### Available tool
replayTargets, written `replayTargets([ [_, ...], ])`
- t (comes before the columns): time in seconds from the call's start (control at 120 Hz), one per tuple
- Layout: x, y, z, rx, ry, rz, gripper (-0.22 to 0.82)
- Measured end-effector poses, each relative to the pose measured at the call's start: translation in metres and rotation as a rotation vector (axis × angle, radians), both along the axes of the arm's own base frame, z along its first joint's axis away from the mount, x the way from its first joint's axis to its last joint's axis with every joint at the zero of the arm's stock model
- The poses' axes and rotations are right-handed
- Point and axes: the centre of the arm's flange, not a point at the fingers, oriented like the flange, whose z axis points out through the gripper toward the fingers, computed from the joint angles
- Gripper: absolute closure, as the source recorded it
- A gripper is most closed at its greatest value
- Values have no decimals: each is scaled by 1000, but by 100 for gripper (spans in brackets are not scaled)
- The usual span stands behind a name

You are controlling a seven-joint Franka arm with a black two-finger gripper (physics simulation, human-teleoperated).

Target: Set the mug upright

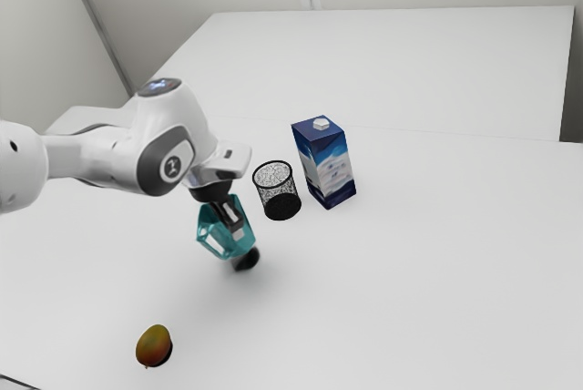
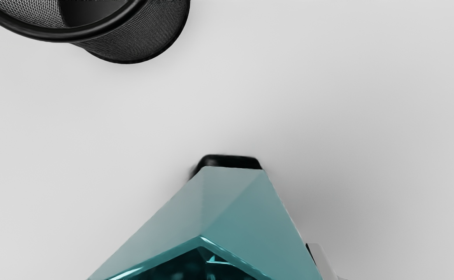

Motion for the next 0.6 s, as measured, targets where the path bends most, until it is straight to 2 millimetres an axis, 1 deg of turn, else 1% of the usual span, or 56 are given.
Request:
replayTargets([
  [0.142,6,0,-11,7,-14,62,77],
  [0.358,9,0,-29,6,-5,141,76],
  [0.6,11,0,-34,3,-5,205,77],
])
